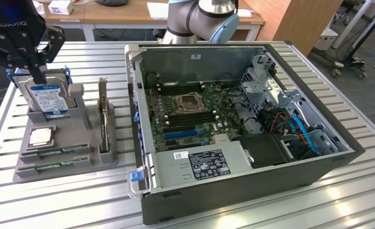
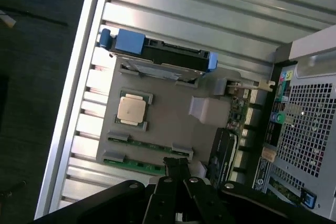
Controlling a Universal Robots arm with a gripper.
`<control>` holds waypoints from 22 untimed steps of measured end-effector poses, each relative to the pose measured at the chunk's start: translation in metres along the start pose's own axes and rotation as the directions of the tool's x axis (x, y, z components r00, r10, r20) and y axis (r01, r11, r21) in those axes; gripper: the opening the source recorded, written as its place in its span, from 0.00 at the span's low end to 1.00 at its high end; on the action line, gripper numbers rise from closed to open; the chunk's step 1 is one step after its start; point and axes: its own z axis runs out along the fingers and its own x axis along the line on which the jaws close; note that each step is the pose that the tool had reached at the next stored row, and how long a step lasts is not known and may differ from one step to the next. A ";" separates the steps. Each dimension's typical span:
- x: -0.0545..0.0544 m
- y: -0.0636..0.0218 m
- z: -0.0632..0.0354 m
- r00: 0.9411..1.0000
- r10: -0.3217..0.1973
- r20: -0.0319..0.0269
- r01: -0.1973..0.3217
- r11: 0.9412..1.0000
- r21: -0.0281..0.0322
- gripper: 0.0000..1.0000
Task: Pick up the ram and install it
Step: 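Pick up the ram and move it above insertion slot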
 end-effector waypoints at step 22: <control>0.000 0.0000 0.0017 0.937 -0.349 -0.014 0.349 0.937 -0.010 0.10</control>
